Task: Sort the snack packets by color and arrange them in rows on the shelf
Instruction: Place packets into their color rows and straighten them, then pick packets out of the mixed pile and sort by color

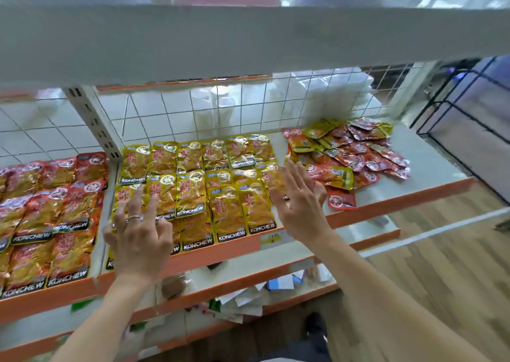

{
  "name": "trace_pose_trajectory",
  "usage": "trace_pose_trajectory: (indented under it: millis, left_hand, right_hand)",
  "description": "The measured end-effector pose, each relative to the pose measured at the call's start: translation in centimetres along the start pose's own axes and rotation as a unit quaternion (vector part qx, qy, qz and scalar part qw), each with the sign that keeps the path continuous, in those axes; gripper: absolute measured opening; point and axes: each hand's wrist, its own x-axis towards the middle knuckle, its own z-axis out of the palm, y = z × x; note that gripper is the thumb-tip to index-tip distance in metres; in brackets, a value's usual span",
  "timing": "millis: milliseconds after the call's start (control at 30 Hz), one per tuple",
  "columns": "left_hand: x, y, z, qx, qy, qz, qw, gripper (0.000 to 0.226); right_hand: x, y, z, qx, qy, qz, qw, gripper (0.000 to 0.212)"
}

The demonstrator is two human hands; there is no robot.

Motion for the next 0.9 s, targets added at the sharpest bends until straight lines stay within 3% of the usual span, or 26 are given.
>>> trace_pose_trajectory:
  millis: [67, 167, 300, 367, 600, 900]
  left_hand:
    - [0.1, 0.6, -0.3, 0.001, 0.024, 0.017, 1.000, 0.065]
    - [0.1, 4.5, 0.5, 0.021, 0.051, 0.121, 0.991, 0.062]
    - [-1.2, 16.2, 4.9, 0.023, 0.023, 0.281, 0.959, 0.058]
    - [-1.5, 22.1, 7.3, 0.022, 0.001, 0.314, 0.949, 0.057]
    - [-0.4, 35.4, 11.8, -0.020, -0.040, 0.283, 0.958, 0.058]
    - [0.6, 40.1, 15.5, 0.063, -0.146, 0.174, 0.972, 0.077]
  right_hand:
    - [0.4, 3.6, -2.7, 0.001, 0.020, 0.033, 0.999, 0.071]
    - [0.6, 8.8, -6.4, -0.024, 0.038, 0.069, 0.997, 0.067]
    - [1.0, 14.4, -9.7, -0.003, 0.046, 0.107, 0.993, 0.062]
    - [1.6, 16.8, -10.9, -0.016, 0.047, 0.104, 0.993, 0.061]
    - [4.0, 24.8, -14.1, -0.060, 0.050, 0.077, 0.994, 0.062]
    - [7.4, 31.9, -14.5, -0.075, -0.026, 0.106, 0.991, 0.046]
